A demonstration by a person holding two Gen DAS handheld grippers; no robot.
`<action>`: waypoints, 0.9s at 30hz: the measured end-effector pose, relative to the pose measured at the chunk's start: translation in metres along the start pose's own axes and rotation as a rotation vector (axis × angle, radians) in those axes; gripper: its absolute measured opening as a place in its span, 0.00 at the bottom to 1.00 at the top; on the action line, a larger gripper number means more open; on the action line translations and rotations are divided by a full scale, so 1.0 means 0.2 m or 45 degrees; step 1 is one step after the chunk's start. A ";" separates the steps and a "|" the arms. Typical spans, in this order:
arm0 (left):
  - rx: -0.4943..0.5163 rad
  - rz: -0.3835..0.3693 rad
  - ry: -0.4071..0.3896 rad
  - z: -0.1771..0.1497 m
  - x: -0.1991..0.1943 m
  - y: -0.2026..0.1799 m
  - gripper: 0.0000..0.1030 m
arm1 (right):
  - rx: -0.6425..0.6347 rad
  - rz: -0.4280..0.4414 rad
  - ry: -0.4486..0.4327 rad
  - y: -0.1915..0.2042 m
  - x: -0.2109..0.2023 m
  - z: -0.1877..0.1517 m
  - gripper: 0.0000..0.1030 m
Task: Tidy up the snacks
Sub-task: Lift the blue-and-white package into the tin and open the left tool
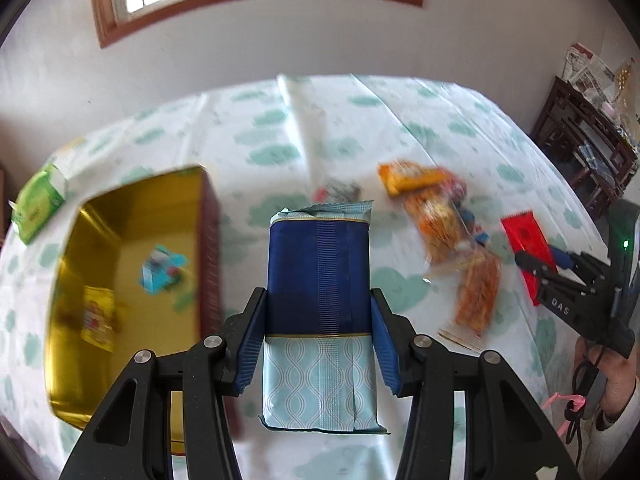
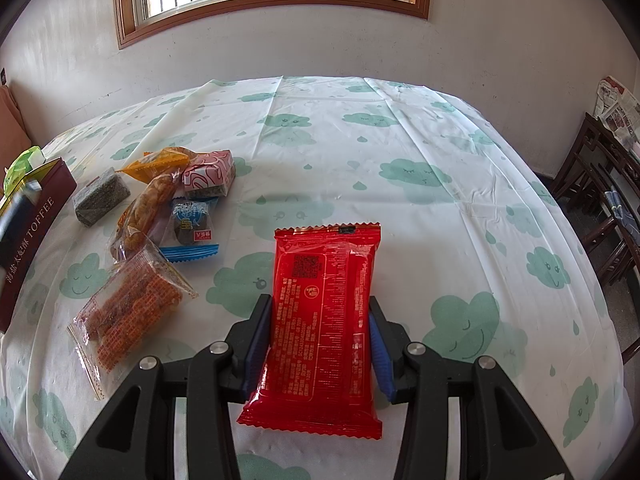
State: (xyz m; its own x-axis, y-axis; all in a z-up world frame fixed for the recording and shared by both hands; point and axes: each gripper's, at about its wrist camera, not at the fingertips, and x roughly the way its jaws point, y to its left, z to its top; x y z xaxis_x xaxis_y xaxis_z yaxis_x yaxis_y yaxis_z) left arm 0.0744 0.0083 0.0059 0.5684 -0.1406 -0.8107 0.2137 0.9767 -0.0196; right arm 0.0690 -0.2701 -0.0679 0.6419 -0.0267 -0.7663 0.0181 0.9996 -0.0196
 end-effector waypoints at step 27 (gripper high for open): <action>-0.205 0.295 0.156 -0.24 0.09 0.80 0.44 | 0.000 -0.001 0.001 0.00 0.00 0.00 0.45</action>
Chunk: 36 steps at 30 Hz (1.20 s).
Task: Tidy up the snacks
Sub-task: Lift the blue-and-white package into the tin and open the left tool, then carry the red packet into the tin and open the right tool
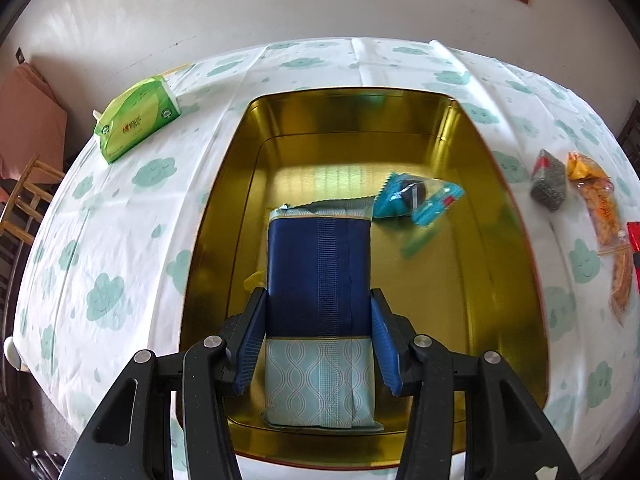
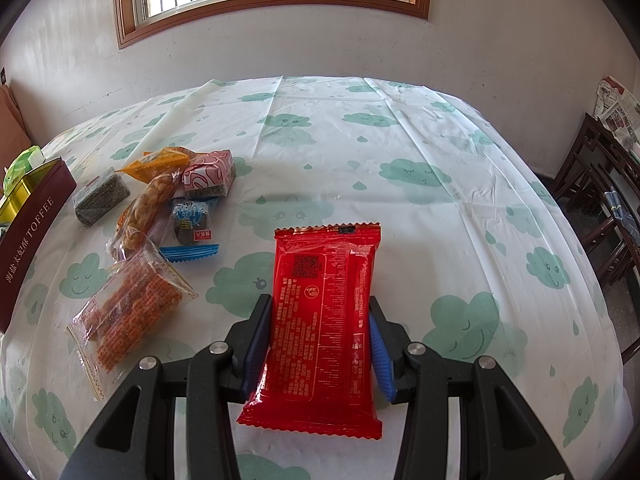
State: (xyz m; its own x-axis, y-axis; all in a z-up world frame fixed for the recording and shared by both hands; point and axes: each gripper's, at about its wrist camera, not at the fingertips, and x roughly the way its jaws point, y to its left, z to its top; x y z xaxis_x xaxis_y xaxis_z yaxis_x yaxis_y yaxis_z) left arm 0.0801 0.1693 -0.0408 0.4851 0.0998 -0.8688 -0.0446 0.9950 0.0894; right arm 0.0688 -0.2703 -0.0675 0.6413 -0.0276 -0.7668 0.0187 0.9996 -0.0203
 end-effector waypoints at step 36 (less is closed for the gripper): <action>-0.003 0.024 -0.065 -0.02 -0.09 0.03 0.59 | 0.009 -0.003 0.120 -0.01 0.03 0.05 0.47</action>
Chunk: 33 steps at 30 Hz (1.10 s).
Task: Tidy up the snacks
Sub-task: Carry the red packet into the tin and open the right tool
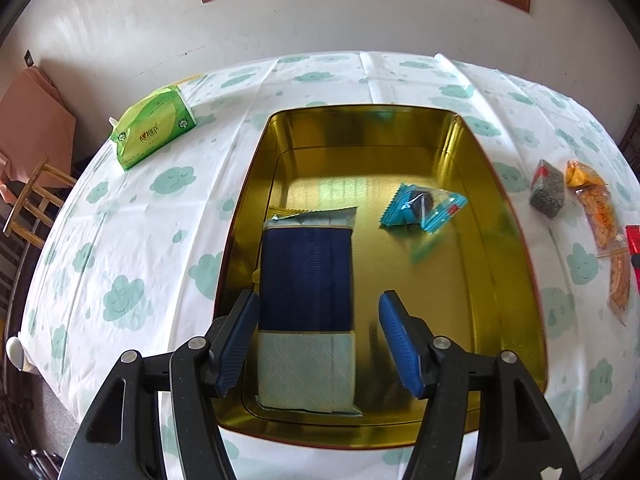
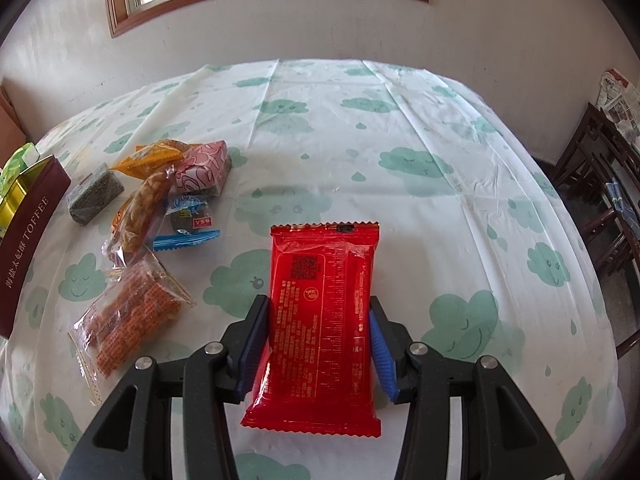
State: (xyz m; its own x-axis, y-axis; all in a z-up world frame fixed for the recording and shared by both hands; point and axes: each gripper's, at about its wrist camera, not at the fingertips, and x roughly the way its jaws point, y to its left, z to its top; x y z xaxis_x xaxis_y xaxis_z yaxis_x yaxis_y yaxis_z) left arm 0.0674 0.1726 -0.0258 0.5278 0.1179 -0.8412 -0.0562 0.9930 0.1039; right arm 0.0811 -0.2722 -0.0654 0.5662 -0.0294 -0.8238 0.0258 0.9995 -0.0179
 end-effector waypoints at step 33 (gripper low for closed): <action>-0.223 0.064 -0.136 -0.12 -0.18 0.20 0.82 | 0.035 0.101 -0.155 0.34 -0.35 0.15 0.43</action>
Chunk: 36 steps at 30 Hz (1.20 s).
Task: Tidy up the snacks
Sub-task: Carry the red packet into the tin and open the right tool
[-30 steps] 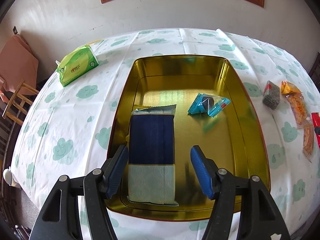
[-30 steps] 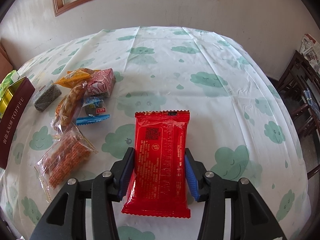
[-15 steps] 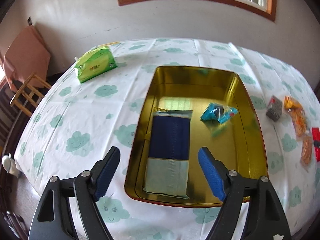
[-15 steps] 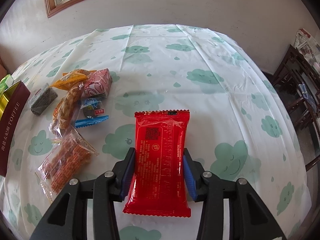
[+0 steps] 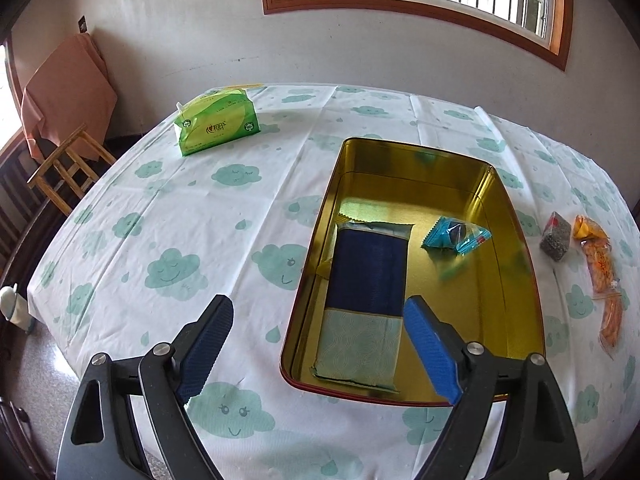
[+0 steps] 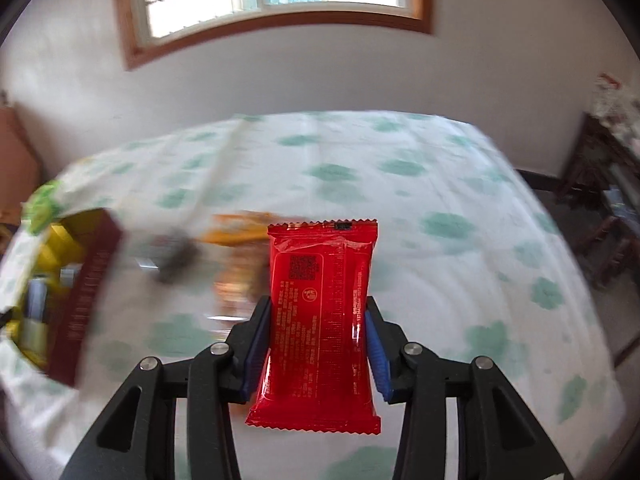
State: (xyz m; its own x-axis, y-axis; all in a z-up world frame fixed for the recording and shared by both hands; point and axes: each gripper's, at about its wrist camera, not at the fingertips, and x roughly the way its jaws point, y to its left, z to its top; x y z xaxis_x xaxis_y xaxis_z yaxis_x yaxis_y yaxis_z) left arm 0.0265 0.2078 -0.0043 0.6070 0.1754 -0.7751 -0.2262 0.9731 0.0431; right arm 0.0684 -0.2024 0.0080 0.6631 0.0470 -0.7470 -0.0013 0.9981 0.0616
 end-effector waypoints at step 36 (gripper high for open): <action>-0.253 0.117 0.043 -0.15 -0.07 0.50 0.83 | -0.370 0.473 0.252 1.46 0.27 -0.12 0.43</action>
State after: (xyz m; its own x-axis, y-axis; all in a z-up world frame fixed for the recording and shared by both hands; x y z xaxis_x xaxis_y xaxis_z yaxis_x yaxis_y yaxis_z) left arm -0.0279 0.2989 -0.0078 0.5518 0.2533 -0.7946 -0.4267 0.9043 -0.0080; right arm 0.0863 0.0916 -0.0300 0.4242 0.3793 -0.8223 -0.4366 0.8812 0.1812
